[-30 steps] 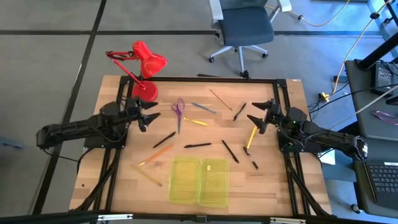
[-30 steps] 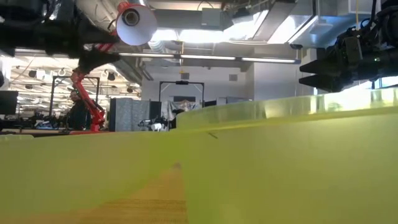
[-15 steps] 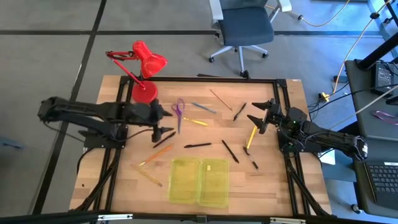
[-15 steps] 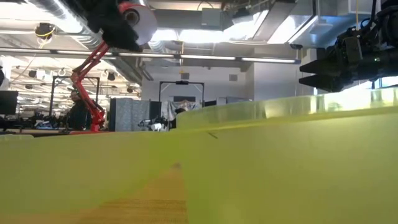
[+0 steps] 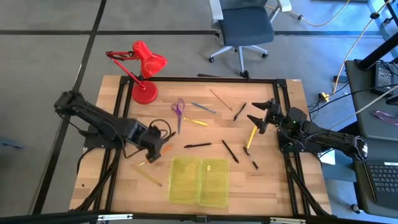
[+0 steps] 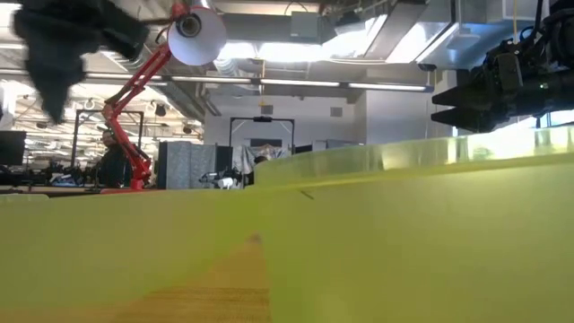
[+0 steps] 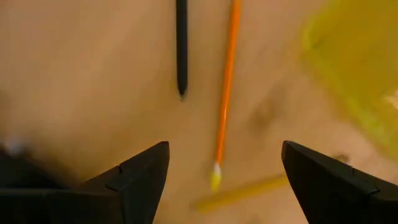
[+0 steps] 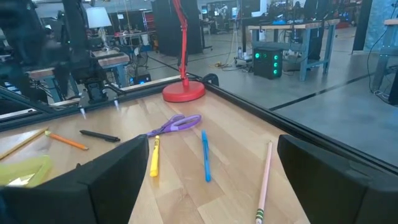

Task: Pick & place school supplies into a supply box
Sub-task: Put the orange pencil into the yellow supply box

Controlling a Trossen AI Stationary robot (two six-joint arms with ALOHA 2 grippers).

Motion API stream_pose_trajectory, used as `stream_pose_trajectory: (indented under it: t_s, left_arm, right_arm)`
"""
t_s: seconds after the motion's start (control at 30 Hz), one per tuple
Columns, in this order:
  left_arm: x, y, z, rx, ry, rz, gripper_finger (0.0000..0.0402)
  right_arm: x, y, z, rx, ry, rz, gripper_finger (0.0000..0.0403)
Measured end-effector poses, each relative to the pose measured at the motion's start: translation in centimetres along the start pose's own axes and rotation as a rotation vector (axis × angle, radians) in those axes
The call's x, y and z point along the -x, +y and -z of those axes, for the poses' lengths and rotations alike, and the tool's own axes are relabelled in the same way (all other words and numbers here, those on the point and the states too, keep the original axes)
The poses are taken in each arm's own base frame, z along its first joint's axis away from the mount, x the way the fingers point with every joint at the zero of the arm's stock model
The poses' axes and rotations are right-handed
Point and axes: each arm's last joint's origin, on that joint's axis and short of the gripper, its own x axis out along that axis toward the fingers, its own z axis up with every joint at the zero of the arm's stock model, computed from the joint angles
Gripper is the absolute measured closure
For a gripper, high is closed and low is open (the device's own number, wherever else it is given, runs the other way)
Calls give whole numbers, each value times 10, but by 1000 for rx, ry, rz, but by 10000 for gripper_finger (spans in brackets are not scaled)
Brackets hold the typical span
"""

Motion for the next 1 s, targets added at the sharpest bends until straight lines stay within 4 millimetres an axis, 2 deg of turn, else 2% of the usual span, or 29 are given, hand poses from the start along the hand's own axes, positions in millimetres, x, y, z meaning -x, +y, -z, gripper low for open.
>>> stream_pose_trajectory:
  t_s: [0.3,0.53,0.8,1.0]
  left_arm:
    - [-42,-31,29,59,190,-142,100]
    - [-72,-42,34,77,272,-233,100]
    - [-86,-44,30,48,290,-275,102]
    - [-95,-36,29,31,300,-287,123]
  right_arm:
    - [0,0,0,-3,0,0,43]
    - [0,0,0,-18,0,0,43]
    - [0,0,0,-33,0,0,43]
    - [0,0,0,-32,0,0,43]
